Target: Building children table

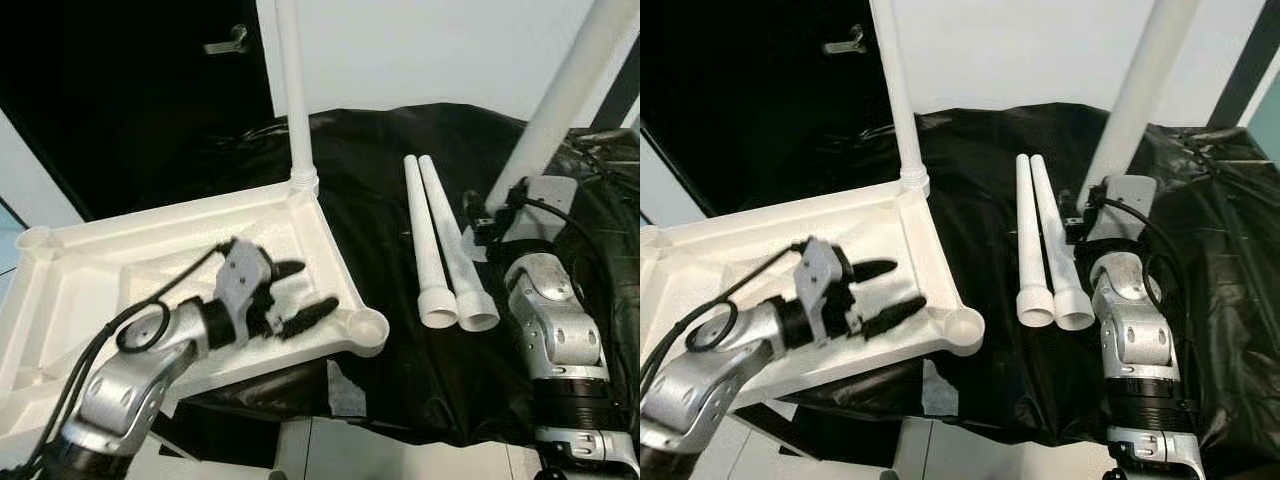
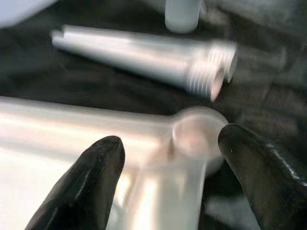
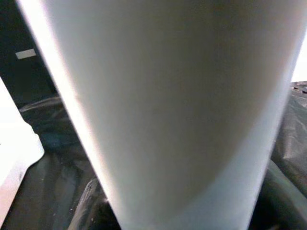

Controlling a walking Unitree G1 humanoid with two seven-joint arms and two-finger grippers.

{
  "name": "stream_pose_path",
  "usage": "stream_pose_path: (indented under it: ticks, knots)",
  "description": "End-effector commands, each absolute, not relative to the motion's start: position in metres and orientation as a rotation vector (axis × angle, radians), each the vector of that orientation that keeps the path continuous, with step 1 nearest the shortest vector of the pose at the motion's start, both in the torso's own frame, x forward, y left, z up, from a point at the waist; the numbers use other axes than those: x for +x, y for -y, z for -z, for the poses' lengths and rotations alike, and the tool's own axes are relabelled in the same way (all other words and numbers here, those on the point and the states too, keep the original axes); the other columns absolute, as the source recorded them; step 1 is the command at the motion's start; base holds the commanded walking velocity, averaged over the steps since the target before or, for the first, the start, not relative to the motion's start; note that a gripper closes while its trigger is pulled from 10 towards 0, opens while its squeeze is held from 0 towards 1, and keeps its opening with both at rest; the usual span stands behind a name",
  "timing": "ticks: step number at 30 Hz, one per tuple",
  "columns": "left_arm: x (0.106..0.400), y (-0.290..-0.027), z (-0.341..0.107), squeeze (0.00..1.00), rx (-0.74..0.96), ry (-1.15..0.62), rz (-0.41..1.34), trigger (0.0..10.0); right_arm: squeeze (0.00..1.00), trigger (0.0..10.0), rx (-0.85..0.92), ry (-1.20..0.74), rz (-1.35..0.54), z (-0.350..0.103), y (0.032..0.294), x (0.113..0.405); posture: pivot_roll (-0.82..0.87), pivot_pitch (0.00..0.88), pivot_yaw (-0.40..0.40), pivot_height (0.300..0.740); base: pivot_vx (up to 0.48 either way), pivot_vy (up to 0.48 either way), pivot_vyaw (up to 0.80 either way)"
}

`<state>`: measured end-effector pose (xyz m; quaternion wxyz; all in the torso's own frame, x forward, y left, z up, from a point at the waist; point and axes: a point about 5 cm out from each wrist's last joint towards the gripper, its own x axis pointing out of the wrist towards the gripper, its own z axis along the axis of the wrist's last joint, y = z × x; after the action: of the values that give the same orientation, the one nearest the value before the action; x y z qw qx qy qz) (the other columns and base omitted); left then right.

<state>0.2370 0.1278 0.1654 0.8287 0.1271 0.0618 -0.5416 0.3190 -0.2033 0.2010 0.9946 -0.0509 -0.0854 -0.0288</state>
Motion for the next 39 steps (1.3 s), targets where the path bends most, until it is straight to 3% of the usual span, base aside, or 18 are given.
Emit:
stream_pose_path:
  ticks: [1,13,15,16,17,18,19,28,29,31,32,39]
  knots:
    - [0.23,-0.128,-0.156,0.0,0.317,-0.2,1.227,10.0,0.0,10.0,-0.101,0.178,0.048,-0.203,0.201,0.319,0.05,0.0,0.032,0.74,0.0,0.0,0.0]
    - [0.241,-0.141,-0.123,0.0,0.487,-0.37,1.118,10.0,0.0,10.0,-0.115,0.178,0.051,-0.202,0.201,0.321,0.05,0.0,0.036,0.74,0.0,0.0,0.0]
    - [0.249,-0.142,-0.116,0.0,0.507,-0.411,1.062,6.9,0.0,10.0,-0.118,0.178,0.054,-0.202,0.201,0.321,0.04,0.0,0.038,0.74,0.0,0.0,0.0]
    - [0.249,-0.142,-0.116,0.0,0.507,-0.411,1.062,6.9,0.0,10.0,-0.118,0.178,0.054,-0.202,0.201,0.321,0.04,0.0,0.038,0.74,0.0,0.0,0.0]
    - [0.251,-0.14,-0.114,0.0,0.505,-0.424,1.052,3.3,0.0,10.0,-0.121,0.177,0.055,-0.202,0.201,0.321,0.04,0.0,0.041,0.74,0.0,0.0,0.0]
    - [0.251,-0.14,-0.114,0.0,0.505,-0.424,1.052,3.3,0.0,10.0,-0.121,0.177,0.055,-0.202,0.201,0.321,0.04,0.0,0.041,0.74,0.0,0.0,0.0]
    - [0.255,-0.137,-0.113,0.0,0.493,-0.429,1.038,0.0,0.0,10.0,-0.123,0.176,0.056,-0.201,0.201,0.321,0.04,0.0,0.043,0.74,0.0,0.0,0.0]
    - [0.264,-0.124,-0.118,0.0,0.5,-0.392,1.061,0.0,0.0,10.0,-0.123,0.174,0.057,-0.2,0.199,0.32,0.03,0.0,0.056,0.74,0.0,0.0,0.0]
    - [0.269,-0.115,-0.122,0.0,0.509,-0.368,1.076,3.4,0.0,10.0,-0.124,0.177,0.046,-0.201,0.196,0.32,0.02,0.0,0.062,0.74,0.0,0.0,0.0]
    - [0.271,-0.112,-0.122,0.0,0.516,-0.361,1.082,3.4,0.0,10.0,-0.124,0.178,0.041,-0.201,0.196,0.32,0.02,0.0,0.062,0.74,0.0,0.0,0.0]
    - [0.273,-0.108,-0.124,0.0,0.517,-0.352,1.085,9.8,0.0,10.0,-0.125,0.177,0.034,-0.201,0.195,0.32,0.02,0.0,0.064,0.74,0.0,0.0,0.0]
    - [0.279,-0.092,-0.126,0.0,0.51,-0.334,1.084,10.0,0.0,10.0,-0.111,0.163,-0.006,-0.198,0.186,0.321,0.02,0.0,0.072,0.74,0.0,0.0,0.0]
